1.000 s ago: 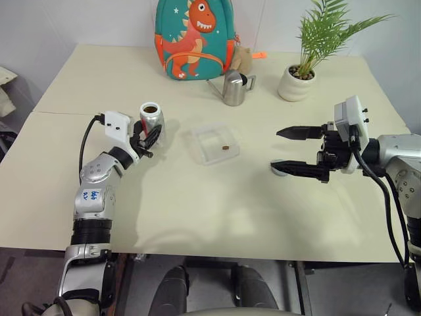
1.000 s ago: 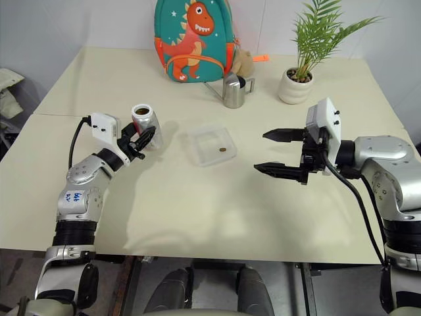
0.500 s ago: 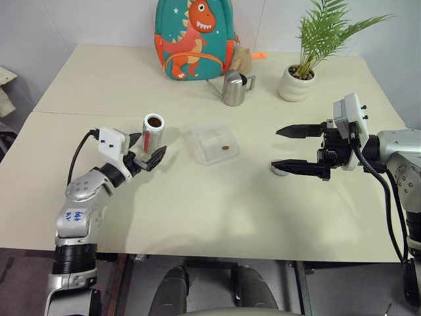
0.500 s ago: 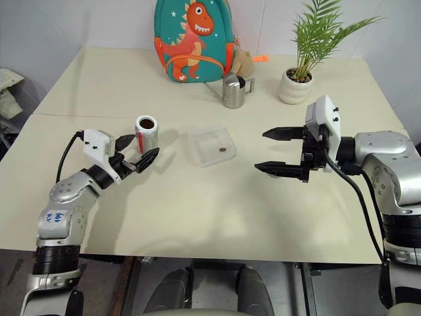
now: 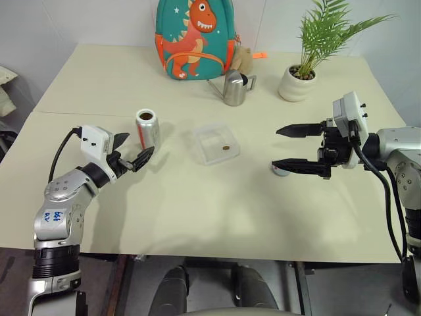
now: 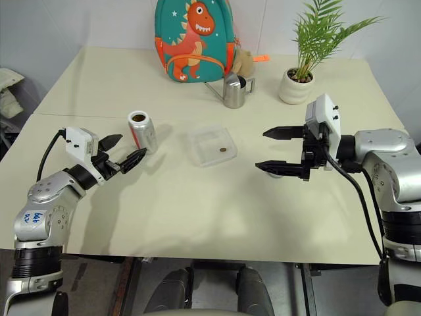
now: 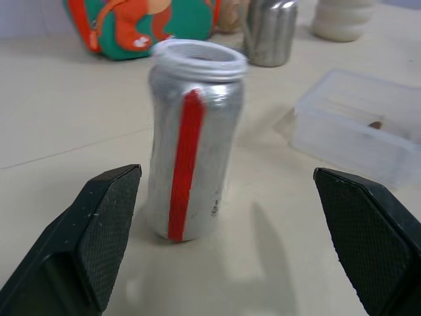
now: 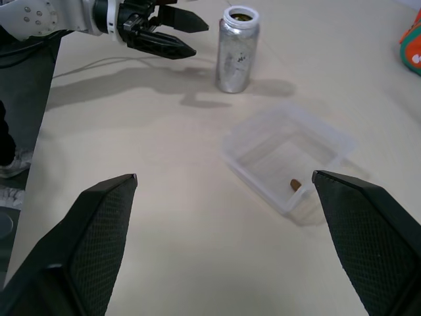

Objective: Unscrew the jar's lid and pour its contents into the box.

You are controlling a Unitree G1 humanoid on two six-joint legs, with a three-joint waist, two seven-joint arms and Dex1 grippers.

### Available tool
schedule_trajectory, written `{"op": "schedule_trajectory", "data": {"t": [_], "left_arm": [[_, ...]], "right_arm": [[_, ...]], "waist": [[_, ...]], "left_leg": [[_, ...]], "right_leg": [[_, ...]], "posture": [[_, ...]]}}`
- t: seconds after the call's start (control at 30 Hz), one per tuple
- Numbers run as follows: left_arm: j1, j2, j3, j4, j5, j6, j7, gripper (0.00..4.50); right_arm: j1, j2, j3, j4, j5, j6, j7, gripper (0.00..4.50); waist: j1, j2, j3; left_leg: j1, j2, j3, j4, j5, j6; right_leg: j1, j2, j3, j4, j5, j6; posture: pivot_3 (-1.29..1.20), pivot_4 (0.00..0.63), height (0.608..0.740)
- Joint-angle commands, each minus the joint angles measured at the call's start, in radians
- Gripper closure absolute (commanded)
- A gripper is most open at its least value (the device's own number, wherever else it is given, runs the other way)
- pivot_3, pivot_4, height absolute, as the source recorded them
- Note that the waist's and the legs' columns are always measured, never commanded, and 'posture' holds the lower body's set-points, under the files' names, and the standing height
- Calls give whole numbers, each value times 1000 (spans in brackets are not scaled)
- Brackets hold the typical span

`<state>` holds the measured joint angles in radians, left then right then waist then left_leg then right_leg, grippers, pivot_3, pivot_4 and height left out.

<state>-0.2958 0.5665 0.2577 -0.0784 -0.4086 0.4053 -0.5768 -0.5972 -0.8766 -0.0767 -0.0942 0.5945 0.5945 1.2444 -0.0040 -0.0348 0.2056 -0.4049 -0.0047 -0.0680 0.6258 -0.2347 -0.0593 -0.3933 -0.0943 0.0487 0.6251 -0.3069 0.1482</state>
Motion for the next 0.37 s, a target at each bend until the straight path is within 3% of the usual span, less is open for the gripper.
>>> {"op": "schedule_trajectory", "data": {"t": [0.03,0.13,0.23,0.37], "left_arm": [[66,62,57,-102,-80,14,-105,29],[149,165,145,-142,-183,42,-264,29],[203,280,239,-68,-218,40,-400,29],[216,338,274,4,-217,22,-468,29]], "right_arm": [[15,-61,-60,-18,12,-8,29,0],[20,-95,-79,-11,15,-6,41,0],[28,-111,-101,-22,20,4,28,0],[66,-115,-119,-37,24,-1,27,0]], "waist": [[-2,0,0],[-5,0,0],[-9,1,1],[-8,2,0]], "left_leg": [[0,0,0,-1,0,0],[0,1,1,-3,0,0],[1,3,1,-5,0,-1],[2,2,1,-7,0,-1]], "right_leg": [[0,0,0,0,0,0],[-1,0,0,-1,-1,-2],[-2,1,-1,0,-2,-4],[-1,0,-1,-2,-3,-6]], "posture": [[0,150,740],[0,150,740],[0,150,740],[0,150,740]]}}
